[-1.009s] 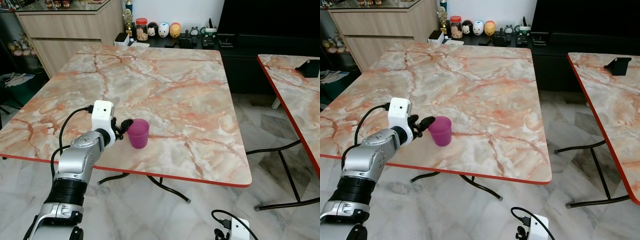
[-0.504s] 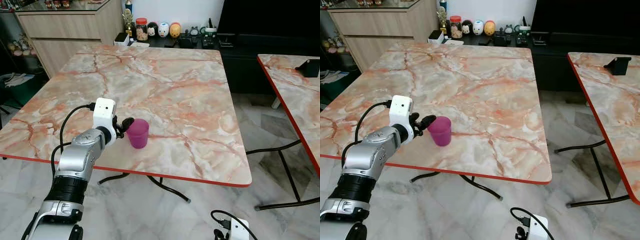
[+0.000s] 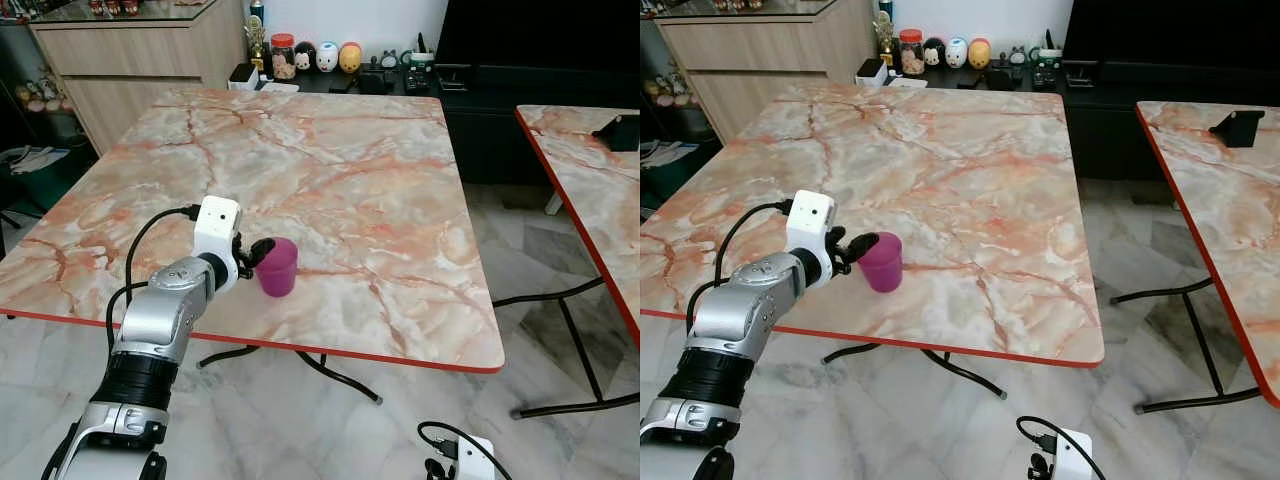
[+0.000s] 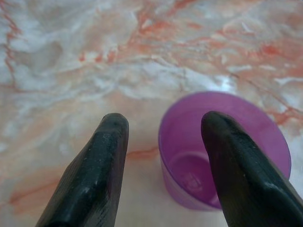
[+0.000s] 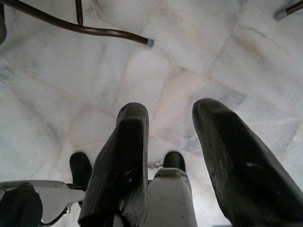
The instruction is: Setting the table
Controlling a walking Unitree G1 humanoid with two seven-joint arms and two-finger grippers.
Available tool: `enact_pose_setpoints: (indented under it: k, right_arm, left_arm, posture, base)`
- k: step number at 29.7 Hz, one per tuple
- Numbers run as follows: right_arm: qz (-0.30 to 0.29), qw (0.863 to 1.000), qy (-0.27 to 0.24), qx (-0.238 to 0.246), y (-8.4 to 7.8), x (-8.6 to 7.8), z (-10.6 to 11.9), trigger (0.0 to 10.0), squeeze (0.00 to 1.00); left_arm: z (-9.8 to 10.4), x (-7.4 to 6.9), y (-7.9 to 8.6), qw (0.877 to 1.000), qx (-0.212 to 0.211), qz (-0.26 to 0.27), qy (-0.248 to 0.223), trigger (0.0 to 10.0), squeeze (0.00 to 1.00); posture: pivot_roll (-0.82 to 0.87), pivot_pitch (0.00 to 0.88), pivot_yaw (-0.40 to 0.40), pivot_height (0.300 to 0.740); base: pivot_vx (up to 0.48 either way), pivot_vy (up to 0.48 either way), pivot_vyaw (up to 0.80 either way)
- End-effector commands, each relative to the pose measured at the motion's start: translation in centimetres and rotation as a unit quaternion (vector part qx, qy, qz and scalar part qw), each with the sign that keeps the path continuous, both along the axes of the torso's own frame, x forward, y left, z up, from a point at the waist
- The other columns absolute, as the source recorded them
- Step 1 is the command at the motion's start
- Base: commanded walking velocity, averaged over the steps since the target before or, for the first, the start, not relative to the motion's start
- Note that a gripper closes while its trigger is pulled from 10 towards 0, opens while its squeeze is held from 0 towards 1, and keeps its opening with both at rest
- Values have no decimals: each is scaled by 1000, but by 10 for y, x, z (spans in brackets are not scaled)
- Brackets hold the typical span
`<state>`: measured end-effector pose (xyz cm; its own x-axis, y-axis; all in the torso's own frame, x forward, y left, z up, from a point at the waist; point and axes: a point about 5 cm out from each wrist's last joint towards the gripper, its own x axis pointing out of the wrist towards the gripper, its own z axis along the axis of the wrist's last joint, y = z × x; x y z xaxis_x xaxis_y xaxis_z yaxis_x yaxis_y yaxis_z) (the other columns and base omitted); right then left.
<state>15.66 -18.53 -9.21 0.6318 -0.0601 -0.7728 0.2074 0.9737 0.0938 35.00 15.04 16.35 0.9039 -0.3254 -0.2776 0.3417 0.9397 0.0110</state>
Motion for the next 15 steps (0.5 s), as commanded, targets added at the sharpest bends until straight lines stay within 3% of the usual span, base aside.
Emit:
enact_pose_setpoints:
  k: [1,15]
  right_arm:
    - [3,1000,8,1,1,-3,-2,10000,0]
    - [7,1000,6,0,2,-2,-1,10000,0]
  left_arm:
    - [-2,-2,0,1000,5,-2,7,10000,0]
    - [-11,-2,1,999,-6,26,41,10000,0]
  posture:
    - [92,0,21,724]
    - [92,0,24,724]
  base:
    - [0,0,0]
    - [0,0,0]
